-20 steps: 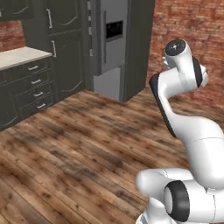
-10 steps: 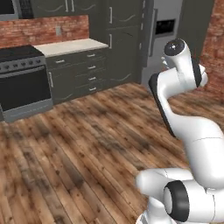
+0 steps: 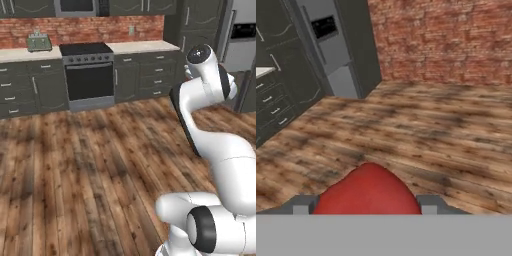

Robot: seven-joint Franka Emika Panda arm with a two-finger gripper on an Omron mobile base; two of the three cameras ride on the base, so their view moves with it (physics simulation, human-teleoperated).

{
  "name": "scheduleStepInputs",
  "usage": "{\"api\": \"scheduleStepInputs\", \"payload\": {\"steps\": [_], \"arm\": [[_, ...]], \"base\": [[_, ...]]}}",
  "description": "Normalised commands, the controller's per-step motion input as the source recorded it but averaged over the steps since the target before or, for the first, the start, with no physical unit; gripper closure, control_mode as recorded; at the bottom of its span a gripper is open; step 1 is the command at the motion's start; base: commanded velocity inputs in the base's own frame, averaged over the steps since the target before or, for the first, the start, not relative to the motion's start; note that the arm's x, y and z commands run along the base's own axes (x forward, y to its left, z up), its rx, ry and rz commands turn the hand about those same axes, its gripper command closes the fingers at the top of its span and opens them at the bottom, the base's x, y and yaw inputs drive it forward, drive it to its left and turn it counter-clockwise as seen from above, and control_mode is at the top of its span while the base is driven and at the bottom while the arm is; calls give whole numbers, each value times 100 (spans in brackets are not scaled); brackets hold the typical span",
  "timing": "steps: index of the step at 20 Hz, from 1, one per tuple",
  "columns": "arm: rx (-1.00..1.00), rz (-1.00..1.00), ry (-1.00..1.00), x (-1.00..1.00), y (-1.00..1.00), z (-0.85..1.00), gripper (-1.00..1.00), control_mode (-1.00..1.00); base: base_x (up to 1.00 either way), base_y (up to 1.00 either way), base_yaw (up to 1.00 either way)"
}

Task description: Take the cheese, chicken drumstick, and bell pepper from the fridge and place them on the plate on the dining counter to create an appetizer plate.

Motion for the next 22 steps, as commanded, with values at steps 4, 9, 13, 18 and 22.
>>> {"api": "scheduleStepInputs", "payload": {"steps": [4,9,13,18,22], "arm": [[0,0,0,0,0,0,100,100],[0,0,0,0,0,0,100,100],[0,0,0,0,0,0,100,100],[0,0,0,0,0,0,100,100],[0,0,0,0,0,0,100,100]], "base": [[-94,36,50],[-94,44,49],[-67,77,42],[33,100,24],[88,100,9]]}}
